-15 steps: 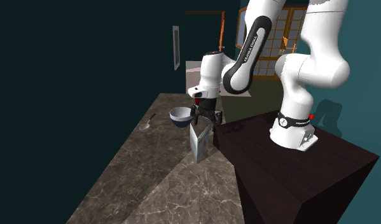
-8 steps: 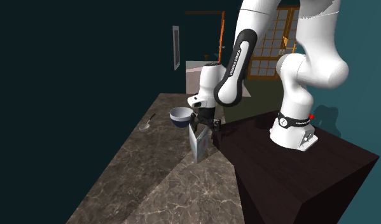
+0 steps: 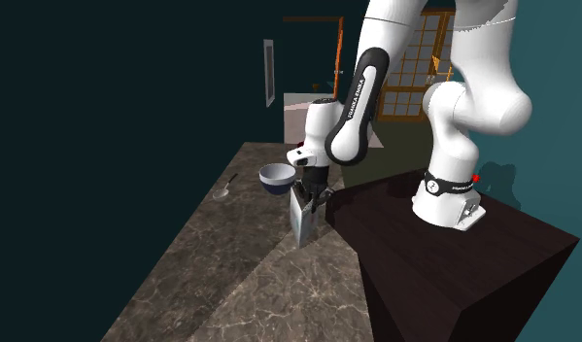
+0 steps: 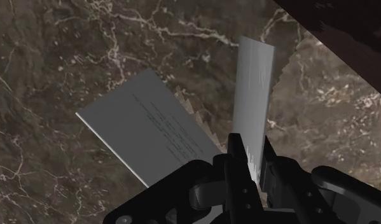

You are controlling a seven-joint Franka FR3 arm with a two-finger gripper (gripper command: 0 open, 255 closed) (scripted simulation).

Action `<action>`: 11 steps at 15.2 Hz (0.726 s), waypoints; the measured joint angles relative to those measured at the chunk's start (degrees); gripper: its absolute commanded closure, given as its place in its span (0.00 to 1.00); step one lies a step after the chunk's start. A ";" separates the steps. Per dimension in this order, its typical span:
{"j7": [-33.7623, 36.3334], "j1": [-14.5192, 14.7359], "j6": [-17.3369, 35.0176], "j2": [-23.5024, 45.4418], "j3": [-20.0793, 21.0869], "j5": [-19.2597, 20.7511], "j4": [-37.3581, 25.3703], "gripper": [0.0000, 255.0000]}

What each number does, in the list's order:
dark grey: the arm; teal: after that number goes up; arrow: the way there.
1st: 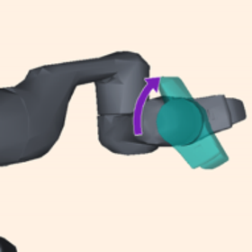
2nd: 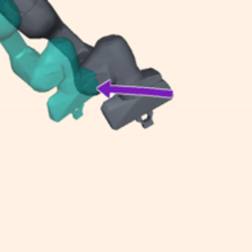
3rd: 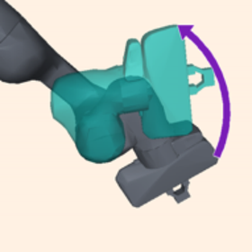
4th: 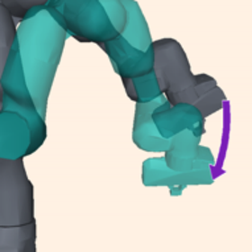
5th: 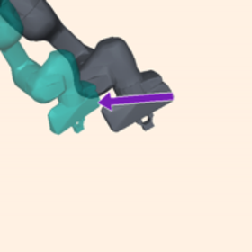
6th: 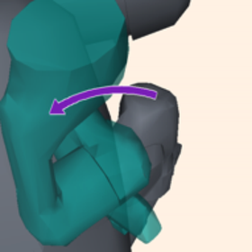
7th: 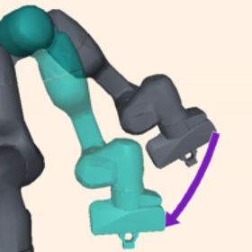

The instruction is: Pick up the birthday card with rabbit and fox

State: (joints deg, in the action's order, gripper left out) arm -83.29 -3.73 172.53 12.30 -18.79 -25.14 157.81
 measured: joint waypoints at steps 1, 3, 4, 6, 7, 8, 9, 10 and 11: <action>-0.02 -0.02 0.00 0.00 0.02 -0.02 0.00 1.00; -0.03 -0.03 0.00 -0.02 0.03 -0.02 0.00 1.00; 0.04 0.03 -0.03 0.00 -0.01 0.01 -0.02 1.00; 2.06 2.20 -0.98 -1.35 -2.71 2.51 0.35 1.00; 3.74 3.83 -1.73 -2.49 -4.85 4.70 0.69 1.00; 5.32 5.16 -2.40 -3.50 -6.67 6.83 0.98 1.00; 7.12 6.48 -3.13 -4.63 -8.57 9.23 1.26 1.00; 9.01 7.66 -3.81 -5.83 -10.36 11.82 1.64 1.00; 10.97 8.61 -4.88 -6.89 -12.01 14.54 1.46 1.00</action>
State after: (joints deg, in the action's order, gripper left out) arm -72.32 4.88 167.65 5.41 -30.79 -10.60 159.28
